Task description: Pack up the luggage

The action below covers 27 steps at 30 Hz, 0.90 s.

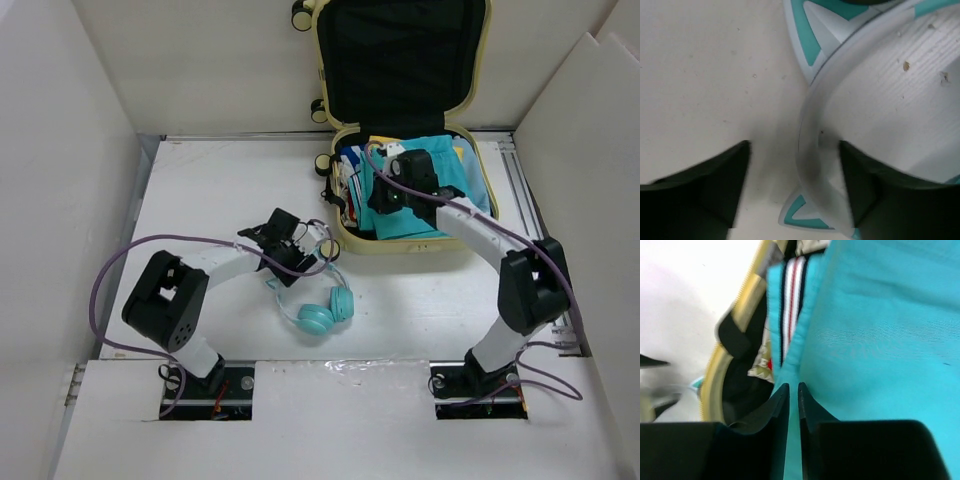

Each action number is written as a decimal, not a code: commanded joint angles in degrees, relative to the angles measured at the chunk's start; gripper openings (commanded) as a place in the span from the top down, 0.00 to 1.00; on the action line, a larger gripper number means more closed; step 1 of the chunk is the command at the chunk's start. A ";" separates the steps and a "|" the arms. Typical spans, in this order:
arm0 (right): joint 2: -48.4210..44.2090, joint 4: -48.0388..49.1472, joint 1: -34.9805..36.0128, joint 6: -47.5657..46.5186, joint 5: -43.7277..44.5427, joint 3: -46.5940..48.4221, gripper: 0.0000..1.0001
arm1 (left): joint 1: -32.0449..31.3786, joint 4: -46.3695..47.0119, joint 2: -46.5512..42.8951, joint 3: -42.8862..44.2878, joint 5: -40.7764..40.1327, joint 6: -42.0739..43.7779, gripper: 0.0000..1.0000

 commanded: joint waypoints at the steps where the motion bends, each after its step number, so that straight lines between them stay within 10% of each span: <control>1: -6.41 -0.70 0.96 -2.66 1.17 4.34 0.81 | 0.02 1.83 2.00 0.84 -1.01 0.49 0.47; 6: -14.06 -2.46 0.36 -2.66 1.18 3.82 0.71 | 0.02 -0.55 5.08 1.90 4.51 3.29 1.00; 8: -16.86 -3.86 -0.78 -3.27 0.56 3.82 0.65 | 0.02 -1.07 4.03 1.11 5.06 3.30 1.00; 13: -20.39 -7.56 -0.79 -7.04 -4.79 3.29 0.10 | 1.95 -2.47 -4.74 1.89 6.38 3.30 1.00; 27: -15.39 5.53 18.54 -1.95 -4.01 -8.66 0.08 | 0.90 -13.91 -19.97 11.13 11.30 -1.27 1.00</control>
